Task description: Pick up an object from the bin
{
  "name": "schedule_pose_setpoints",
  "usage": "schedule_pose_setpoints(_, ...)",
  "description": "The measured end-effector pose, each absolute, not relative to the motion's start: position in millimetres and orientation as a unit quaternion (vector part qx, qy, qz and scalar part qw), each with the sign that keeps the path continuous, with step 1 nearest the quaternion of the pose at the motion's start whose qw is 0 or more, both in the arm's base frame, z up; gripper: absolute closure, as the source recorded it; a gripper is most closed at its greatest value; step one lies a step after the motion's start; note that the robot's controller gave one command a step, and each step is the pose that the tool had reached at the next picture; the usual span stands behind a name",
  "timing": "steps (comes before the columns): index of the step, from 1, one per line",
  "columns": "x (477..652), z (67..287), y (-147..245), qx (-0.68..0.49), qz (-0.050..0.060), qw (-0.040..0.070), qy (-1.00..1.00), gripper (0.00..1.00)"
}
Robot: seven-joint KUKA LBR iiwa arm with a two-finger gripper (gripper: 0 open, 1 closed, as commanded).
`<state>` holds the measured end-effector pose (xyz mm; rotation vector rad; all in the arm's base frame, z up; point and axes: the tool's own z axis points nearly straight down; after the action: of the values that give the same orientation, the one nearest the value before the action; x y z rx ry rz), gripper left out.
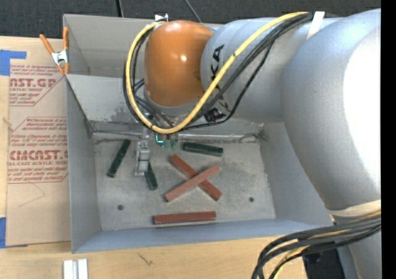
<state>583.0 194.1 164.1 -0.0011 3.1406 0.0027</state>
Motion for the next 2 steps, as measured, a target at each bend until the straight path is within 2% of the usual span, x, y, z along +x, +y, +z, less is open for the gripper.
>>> schedule_pose_setpoints(1,589.0,126.7,214.3,-0.045,0.001,0.004,0.999,0.0)
schedule_pose_setpoints(2,587.4,95.8,203.1,-0.2,0.001,0.001,0.98,0.0)
